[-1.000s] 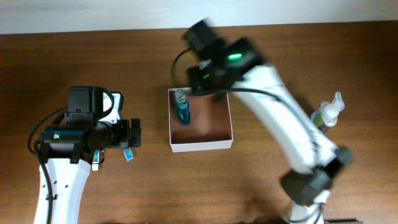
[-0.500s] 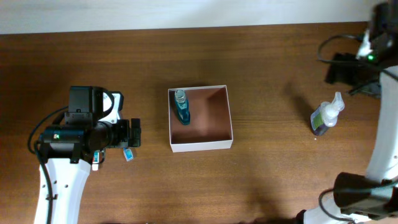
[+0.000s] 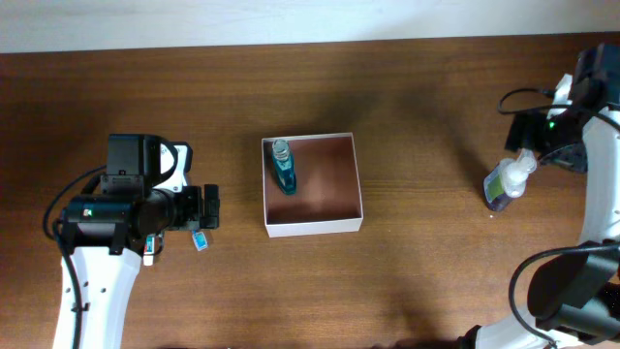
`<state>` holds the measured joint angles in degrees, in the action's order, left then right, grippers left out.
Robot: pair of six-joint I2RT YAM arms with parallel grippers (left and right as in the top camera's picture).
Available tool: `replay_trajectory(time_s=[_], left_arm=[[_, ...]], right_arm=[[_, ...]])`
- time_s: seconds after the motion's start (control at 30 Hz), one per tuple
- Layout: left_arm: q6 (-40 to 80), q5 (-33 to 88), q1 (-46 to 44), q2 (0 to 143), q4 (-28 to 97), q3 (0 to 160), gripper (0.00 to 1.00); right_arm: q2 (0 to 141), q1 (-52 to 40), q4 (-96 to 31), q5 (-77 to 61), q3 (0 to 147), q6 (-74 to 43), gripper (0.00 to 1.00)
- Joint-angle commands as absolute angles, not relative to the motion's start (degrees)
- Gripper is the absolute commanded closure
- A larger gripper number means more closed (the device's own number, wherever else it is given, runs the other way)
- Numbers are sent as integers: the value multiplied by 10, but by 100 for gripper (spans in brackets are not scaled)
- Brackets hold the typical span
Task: Pack container
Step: 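Release mouthwash, move right gripper to clear soap bottle and grasp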
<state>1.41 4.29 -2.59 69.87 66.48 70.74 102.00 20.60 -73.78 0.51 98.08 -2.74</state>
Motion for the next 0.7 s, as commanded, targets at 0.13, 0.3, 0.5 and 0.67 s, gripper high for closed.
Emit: replay_trajectory(time_s=[0.13,0.3,0.5,0.67], left_arm=[[19,41,-23,699,665,716,0],[19,41,-23,699,665,716,0],[19,41,-23,699,665,716,0],[19,41,-23,699,665,716,0]], right_arm=[[1035,210,-696,-14,934,-18,9],[1049,210,-698,-18,934,-17,13],[1053,210,-698,-22,934,-17,33],[1053,210,-698,-22,934,-17,45]])
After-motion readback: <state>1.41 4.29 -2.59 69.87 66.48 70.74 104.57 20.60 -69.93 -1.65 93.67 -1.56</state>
